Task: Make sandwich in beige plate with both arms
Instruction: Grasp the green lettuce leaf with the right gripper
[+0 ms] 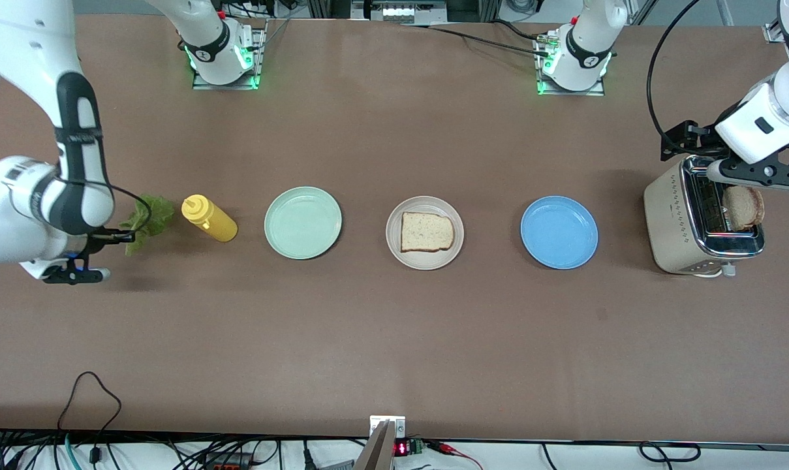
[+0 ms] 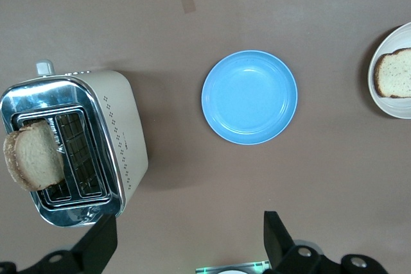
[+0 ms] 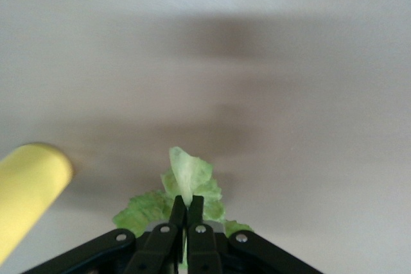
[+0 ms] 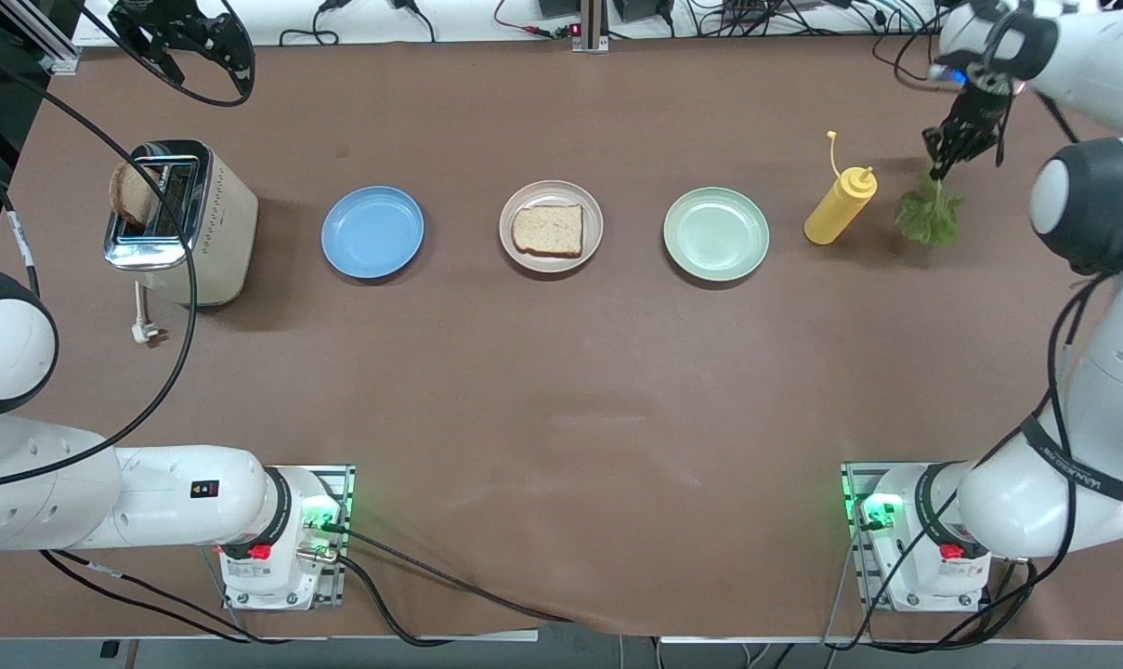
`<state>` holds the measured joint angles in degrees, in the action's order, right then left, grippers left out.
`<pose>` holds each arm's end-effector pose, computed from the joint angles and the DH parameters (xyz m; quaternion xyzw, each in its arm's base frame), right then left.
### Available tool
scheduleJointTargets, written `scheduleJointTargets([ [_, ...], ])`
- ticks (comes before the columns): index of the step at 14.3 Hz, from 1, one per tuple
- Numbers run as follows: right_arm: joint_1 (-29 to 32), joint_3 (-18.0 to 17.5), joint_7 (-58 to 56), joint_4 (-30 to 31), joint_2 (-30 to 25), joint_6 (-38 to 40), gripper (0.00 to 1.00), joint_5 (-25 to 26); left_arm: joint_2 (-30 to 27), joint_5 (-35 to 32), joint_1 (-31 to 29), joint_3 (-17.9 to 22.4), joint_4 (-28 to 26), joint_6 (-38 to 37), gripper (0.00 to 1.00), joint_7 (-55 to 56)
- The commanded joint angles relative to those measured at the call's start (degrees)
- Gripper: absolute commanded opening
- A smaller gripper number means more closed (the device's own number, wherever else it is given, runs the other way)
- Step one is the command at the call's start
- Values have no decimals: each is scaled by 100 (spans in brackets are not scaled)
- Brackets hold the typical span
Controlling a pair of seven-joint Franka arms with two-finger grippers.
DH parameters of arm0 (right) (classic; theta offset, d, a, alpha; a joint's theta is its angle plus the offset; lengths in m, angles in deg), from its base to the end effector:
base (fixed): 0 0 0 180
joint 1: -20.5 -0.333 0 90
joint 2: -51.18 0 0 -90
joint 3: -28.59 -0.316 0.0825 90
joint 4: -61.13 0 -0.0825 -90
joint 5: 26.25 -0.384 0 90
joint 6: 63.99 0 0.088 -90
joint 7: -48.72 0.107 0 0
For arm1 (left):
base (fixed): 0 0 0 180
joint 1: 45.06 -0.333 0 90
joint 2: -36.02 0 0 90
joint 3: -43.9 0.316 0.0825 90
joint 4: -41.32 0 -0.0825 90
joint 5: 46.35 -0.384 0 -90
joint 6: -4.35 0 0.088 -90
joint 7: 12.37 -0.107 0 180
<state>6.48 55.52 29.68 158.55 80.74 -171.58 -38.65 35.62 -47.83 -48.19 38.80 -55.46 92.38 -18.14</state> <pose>0.6270 -0.0992 0.3007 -0.9902 -0.0166 0.1369 0.0207 0.5424 -0.0160 0.5703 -0.9950 0.0678 0.0732 0.0108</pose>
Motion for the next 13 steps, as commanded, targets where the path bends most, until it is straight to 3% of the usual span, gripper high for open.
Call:
scheduleJointTargets([
  [1, -293, 58, -91, 146, -818, 317, 0, 44, 22, 43, -47, 9, 115, -119, 100, -29],
  [7, -1110, 67, -56, 50, -1637, 810, 0, 429, 22, 43, -47, 9, 115, -119, 100, -29],
  [9, -1497, 41, -30, -353, -1664, 985, 0, 668, 22, 35, -47, 9, 115, -119, 100, -29],
  [13, -2094, -12, -56, -733, -1664, 1012, 0, 660, 22, 43, -47, 9, 115, -119, 100, -29],
])
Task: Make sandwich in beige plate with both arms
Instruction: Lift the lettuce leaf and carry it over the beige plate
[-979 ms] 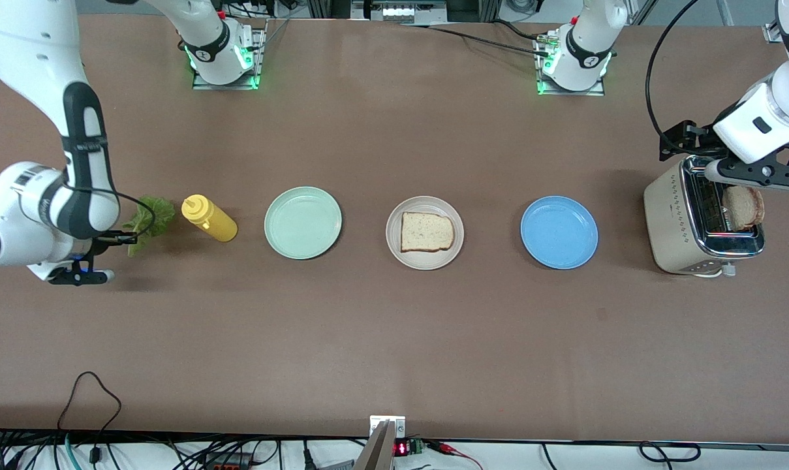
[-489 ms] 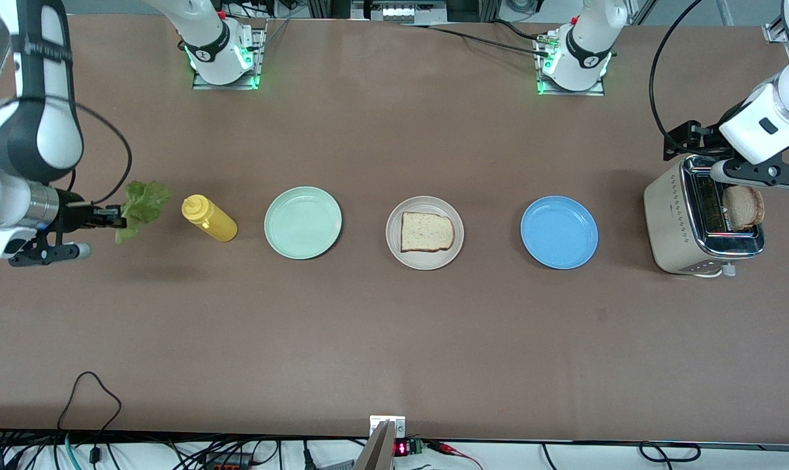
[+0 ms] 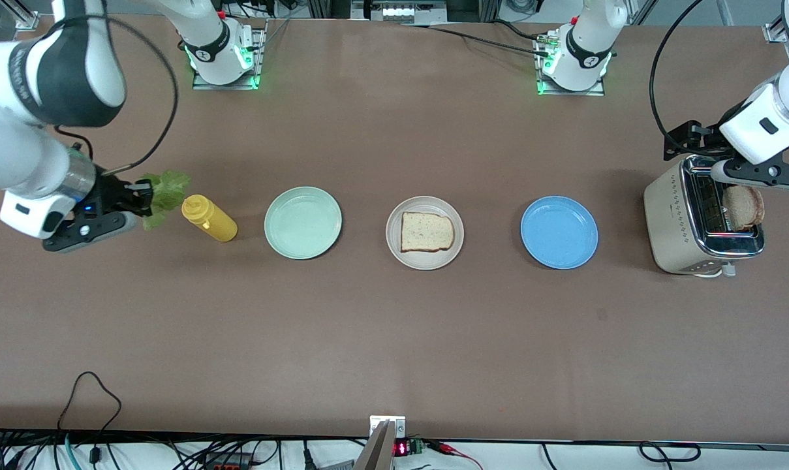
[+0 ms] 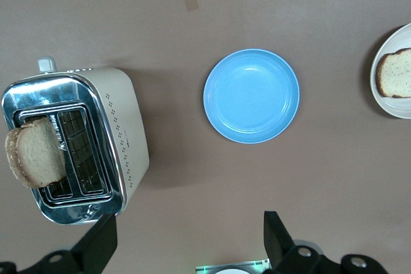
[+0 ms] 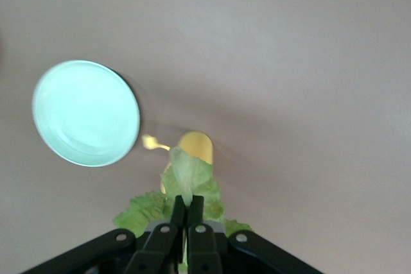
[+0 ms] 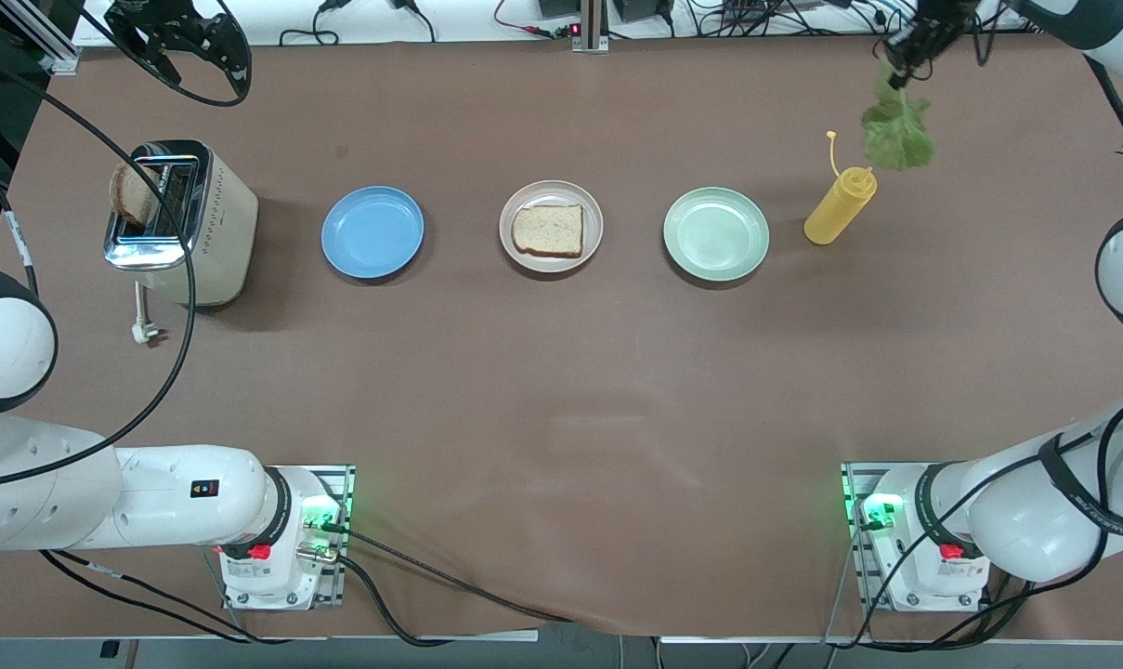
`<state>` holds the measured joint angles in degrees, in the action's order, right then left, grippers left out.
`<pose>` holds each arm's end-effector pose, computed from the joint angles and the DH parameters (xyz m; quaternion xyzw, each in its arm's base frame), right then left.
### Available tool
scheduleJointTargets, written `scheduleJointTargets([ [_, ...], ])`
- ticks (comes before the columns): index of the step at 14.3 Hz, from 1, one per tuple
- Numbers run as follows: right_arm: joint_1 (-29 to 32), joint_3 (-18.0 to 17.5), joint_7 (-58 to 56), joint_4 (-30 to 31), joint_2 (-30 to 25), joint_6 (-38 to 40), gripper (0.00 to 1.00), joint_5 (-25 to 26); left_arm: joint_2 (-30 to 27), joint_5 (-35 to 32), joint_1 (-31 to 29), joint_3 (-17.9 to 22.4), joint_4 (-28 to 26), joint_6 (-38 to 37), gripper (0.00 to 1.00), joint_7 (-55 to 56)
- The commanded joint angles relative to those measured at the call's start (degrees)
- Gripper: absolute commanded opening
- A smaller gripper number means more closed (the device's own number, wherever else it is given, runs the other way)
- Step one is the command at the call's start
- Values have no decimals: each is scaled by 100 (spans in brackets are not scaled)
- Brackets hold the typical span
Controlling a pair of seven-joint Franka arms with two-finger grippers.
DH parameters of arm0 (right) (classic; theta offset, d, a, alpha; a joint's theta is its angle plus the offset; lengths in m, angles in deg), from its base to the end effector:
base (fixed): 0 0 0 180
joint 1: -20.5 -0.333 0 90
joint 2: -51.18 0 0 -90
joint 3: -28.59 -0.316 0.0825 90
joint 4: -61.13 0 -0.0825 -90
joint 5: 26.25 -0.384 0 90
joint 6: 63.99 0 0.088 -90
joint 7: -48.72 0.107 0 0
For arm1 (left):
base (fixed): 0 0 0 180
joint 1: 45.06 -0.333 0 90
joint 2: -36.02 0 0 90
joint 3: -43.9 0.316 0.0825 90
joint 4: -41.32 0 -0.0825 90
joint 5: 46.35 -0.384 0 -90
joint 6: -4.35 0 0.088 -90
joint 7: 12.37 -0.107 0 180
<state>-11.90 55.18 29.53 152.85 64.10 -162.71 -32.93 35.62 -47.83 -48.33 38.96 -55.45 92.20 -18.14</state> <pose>0.6094 0.0963 0.5028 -0.9772 -0.2084 0.0383 0.0115 0.5421 -0.0131 0.5701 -0.9950 0.0651 0.0747 0.0105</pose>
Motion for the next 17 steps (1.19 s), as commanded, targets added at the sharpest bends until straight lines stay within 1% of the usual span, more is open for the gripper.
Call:
scheduleJointTargets([
  [1, -432, 13, -40, -241, 8, 125, 0, 88, 22, 43, -33, -7, 115, -101, 100, -29],
  [6, -1232, 13, -267, -522, 70, 125, 0, -26, 31, 43, -42, -7, 123, -101, 100, -29],
  [8, -1478, 13, -610, -663, 201, 99, 0, -262, 57, 43, -42, -7, 123, -101, 100, -29],
  [10, -1584, 4, -813, -882, 446, 46, 0, -596, 57, 43, -42, -7, 123, -93, 100, -29],
  [11, -1628, -30, -936, -1023, 622, 46, 0, -850, 57, 43, -42, -7, 123, -93, 100, -29],
  [13, -1707, -83, -998, -1129, 851, 20, 0, -1247, 57, 43, -42, -7, 123, -93, 100, -29],
  [15, -1918, -136, -1059, -1366, 1184, -260, 0, -1327, 57, 43, -42, -7, 123, -93, 100, -21],
  [17, -1971, -372, -1261, -1489, 1501, -568, 0, -1406, 57, 43, -42, -7, 123, -93, 100, -21],
])
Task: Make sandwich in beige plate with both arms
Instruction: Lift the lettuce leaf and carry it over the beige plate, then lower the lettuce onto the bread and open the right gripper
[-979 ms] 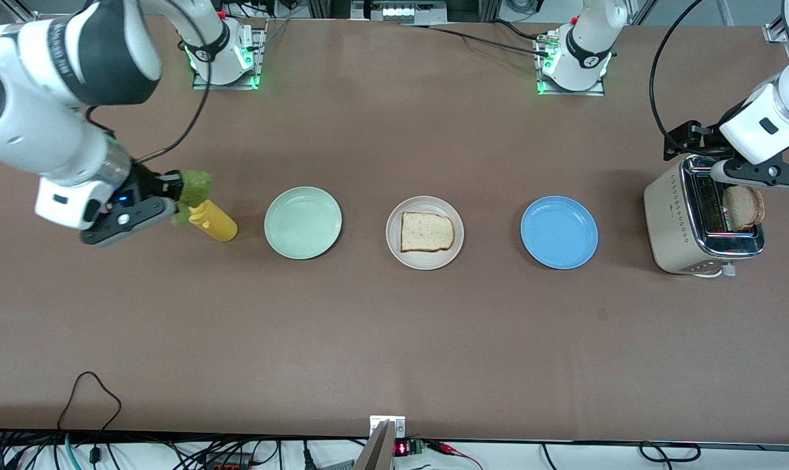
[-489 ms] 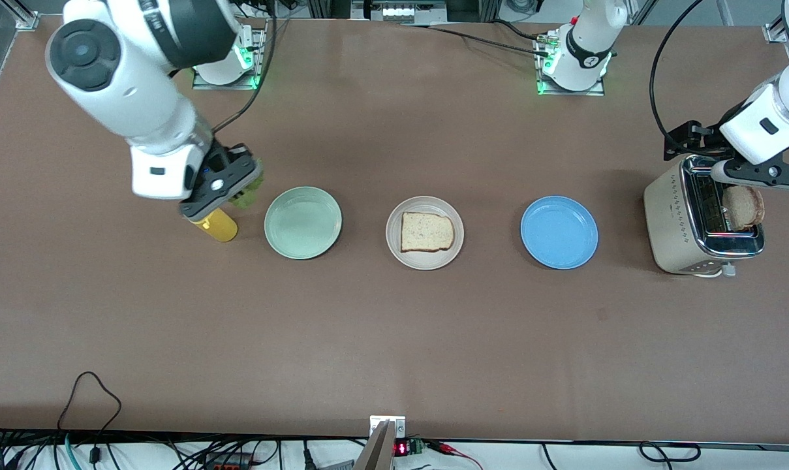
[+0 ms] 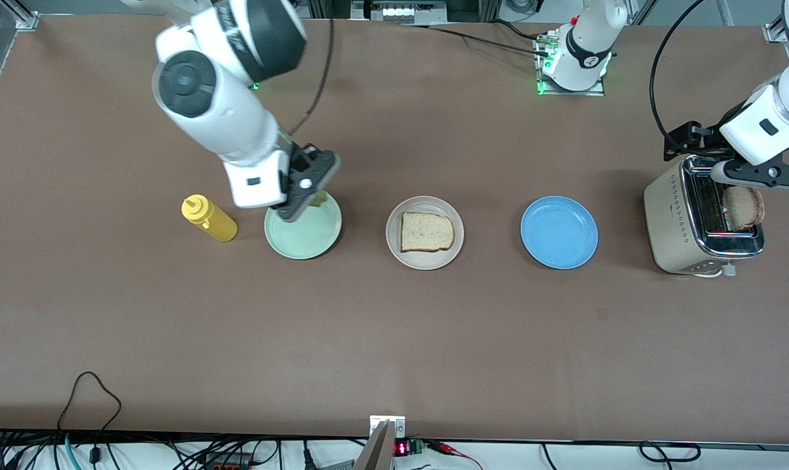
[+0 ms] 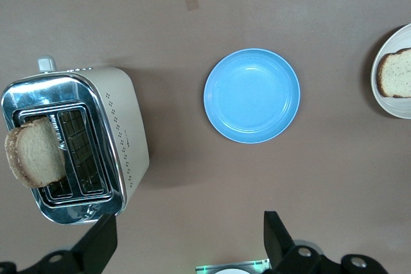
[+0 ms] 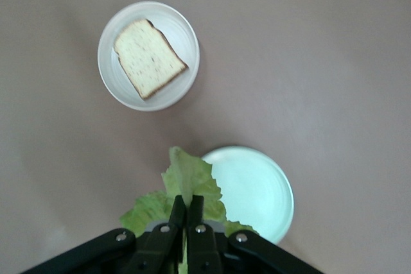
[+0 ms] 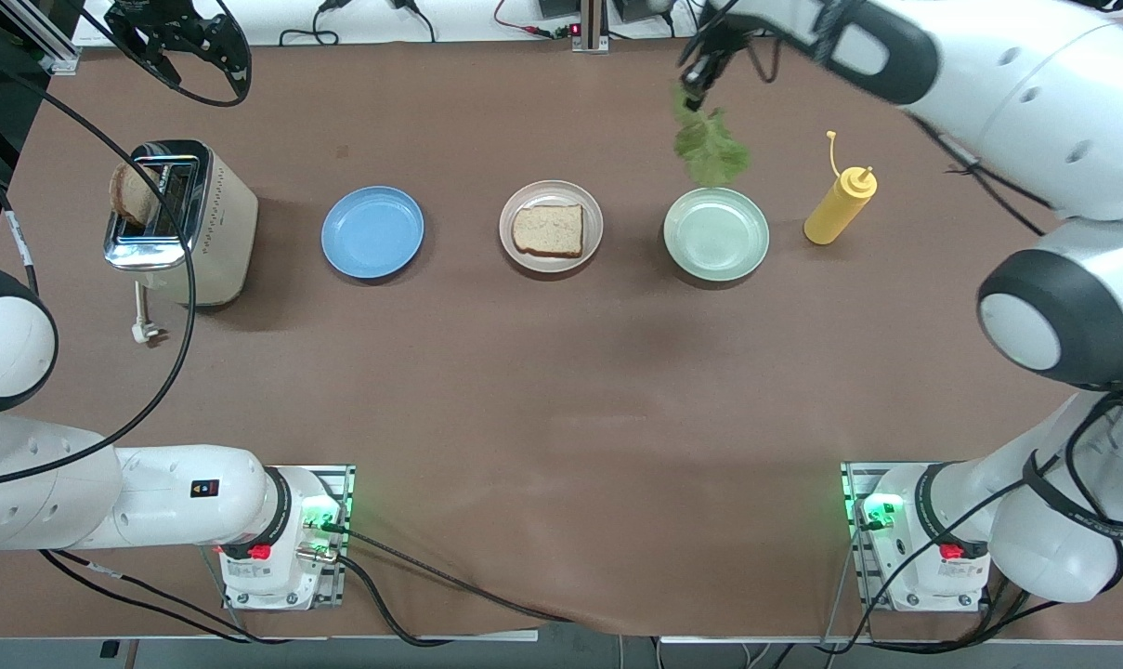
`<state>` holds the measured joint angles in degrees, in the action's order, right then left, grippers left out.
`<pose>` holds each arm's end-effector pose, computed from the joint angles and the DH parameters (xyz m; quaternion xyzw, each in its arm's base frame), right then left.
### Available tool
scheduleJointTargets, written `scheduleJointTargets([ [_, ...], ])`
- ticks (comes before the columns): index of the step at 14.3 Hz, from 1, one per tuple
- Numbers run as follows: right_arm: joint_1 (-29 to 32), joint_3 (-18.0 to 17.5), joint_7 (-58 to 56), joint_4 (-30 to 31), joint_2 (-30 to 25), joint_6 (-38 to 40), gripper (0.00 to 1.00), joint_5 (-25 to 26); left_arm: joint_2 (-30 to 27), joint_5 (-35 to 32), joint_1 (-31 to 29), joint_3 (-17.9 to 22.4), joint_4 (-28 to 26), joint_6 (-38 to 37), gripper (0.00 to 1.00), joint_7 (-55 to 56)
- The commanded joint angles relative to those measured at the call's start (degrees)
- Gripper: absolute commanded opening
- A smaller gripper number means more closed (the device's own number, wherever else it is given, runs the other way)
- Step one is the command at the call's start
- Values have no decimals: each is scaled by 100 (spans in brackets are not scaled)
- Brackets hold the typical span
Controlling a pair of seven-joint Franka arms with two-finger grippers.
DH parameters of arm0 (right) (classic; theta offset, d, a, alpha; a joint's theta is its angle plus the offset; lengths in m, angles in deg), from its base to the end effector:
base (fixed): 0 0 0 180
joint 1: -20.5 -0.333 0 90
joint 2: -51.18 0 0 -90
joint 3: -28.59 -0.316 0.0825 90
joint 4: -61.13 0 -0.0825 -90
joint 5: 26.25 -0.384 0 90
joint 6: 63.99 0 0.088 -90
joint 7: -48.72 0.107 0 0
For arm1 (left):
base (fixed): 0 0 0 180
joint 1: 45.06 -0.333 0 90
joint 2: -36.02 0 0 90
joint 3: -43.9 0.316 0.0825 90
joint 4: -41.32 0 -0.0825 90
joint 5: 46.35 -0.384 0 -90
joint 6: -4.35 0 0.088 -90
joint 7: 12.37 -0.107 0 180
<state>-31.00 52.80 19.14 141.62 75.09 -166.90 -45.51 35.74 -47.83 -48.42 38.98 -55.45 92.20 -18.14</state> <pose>0.5655 0.3770 0.4838 -0.8859 -0.4568 -0.0068 0.0804 0.5426 -0.0120 0.5690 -0.9950 0.0642 0.0758 0.0103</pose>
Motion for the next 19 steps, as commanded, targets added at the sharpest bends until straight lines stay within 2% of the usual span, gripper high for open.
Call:
scheduleJointTargets([
  [1, -62, -240, -258, -402, 525, -315, 0, -210, 45, 43, -33, -9, 123, -92, 100, -29],
  [5, -62, -504, -495, -928, 1272, -826, 0, -271, 45, 52, -33, -9, 123, -92, 100, -29],
  [9, -123, -662, -504, -982, 1764, -1326, 0, -272, 45, 43, -42, -9, 123, -92, 100, -29],
  [11, -141, -838, -478, -982, 1967, -1712, 0, -263, 45, 43, -33, -9, 123, -92, 100, -29],
  [16, -237, -891, -416, -991, 2337, -2486, 0, -263, 45, 43, -34, -9, 123, -92, 100, -29],
  [19, -229, -1076, -171, -1008, 2460, -2952, 0, -263, 45, 43, -34, -9, 123, -92, 100, -29],
])
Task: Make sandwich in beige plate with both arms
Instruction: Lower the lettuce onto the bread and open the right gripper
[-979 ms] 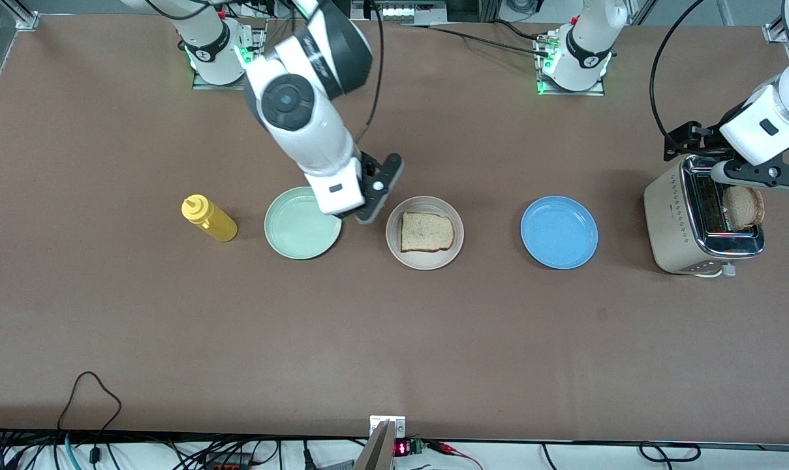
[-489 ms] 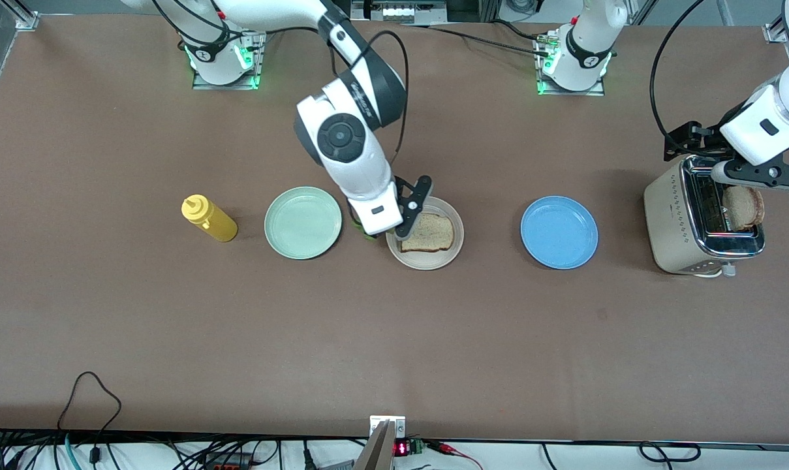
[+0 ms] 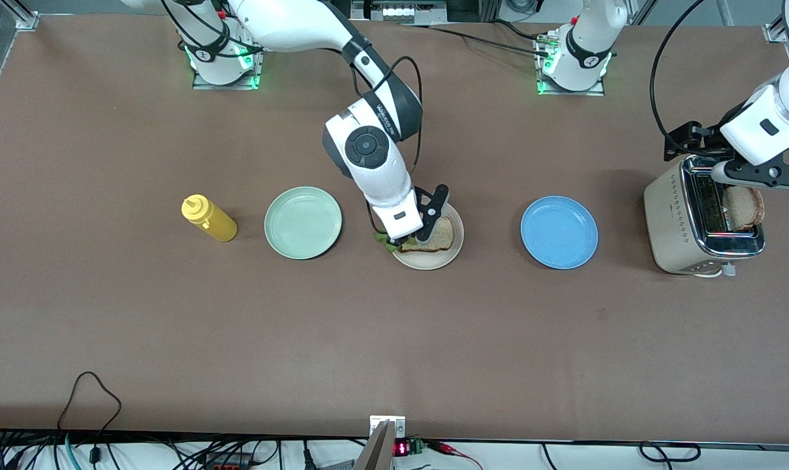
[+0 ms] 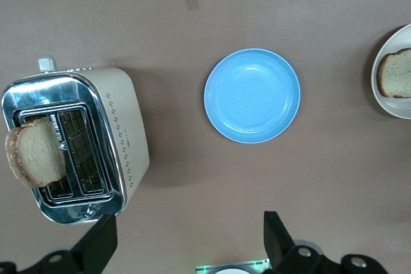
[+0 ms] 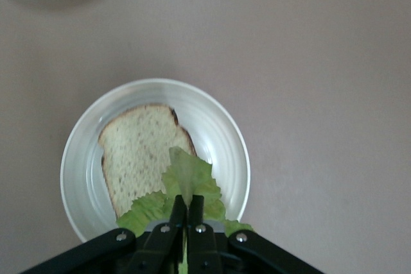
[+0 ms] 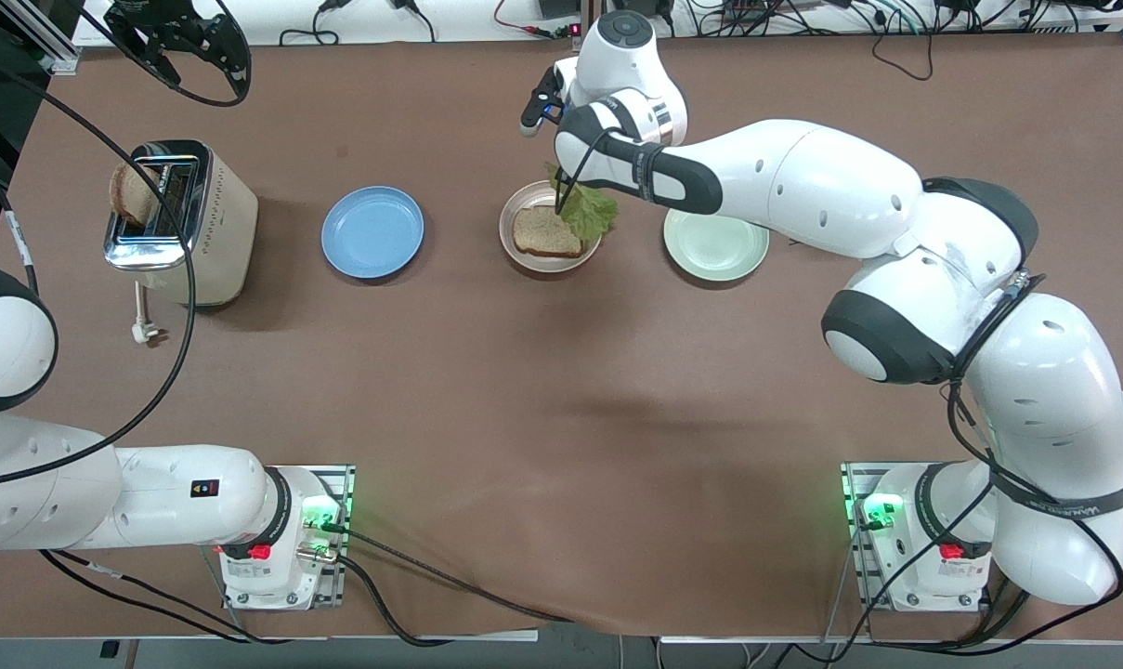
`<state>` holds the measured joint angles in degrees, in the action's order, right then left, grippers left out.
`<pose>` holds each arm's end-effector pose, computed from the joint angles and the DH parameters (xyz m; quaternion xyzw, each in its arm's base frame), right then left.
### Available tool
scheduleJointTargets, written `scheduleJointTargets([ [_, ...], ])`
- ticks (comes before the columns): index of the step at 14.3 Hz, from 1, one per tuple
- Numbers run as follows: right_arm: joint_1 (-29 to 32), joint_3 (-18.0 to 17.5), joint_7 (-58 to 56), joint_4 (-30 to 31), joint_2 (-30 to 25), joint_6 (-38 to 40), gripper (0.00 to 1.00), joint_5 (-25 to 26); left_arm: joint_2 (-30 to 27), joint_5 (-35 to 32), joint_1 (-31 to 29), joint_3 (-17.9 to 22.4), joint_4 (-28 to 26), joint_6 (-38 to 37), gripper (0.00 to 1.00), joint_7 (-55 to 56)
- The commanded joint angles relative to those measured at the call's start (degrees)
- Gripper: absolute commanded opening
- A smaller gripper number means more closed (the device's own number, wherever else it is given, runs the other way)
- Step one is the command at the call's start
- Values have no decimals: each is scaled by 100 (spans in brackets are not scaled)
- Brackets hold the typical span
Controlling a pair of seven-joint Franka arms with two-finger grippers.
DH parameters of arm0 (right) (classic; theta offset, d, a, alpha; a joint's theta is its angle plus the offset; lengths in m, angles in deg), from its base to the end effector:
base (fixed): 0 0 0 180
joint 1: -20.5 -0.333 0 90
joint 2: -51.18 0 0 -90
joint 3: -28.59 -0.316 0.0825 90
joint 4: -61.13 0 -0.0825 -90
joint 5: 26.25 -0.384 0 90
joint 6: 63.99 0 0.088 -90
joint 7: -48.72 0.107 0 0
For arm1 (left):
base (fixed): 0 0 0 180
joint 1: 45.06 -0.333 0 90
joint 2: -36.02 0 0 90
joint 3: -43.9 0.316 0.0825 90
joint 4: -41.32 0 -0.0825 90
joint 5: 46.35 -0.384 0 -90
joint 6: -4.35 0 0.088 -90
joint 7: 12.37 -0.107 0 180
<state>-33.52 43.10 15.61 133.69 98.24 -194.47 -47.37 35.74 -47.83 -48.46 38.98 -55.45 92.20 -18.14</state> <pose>0.5527 0.5364 0.2942 -0.8310 -0.5420 -0.1039 0.0704 0.5426 -0.0116 0.5690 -0.9950 0.0639 0.0758 0.0103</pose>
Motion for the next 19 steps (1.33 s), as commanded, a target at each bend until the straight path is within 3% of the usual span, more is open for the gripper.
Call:
scheduleJointTargets([
  [1, 15, -106, 226, -215, 180, -292, 0, -85, 45, 43, -38, -9, 123, -92, 100, -38],
  [8, -108, -273, 542, -198, 408, -486, 0, -76, 45, 43, -38, -9, 123, -101, 100, -38],
  [9, -117, -281, 638, -198, 443, -643, 8, -76, 45, 43, -38, -9, 123, -101, 100, -38],
  [10, -143, -282, 700, -198, 478, -784, 39, -76, 45, 43, -38, -9, 123, -101, 100, -38],
  [11, -143, -273, 718, -198, 479, -855, 99, -68, 45, 43, -38, -9, 123, -101, 100, 14],
  [19, 120, -71, 1113, -180, -293, -251, 100, -76, 97, 61, -29, -9, 194, -101, 100, 41],
])
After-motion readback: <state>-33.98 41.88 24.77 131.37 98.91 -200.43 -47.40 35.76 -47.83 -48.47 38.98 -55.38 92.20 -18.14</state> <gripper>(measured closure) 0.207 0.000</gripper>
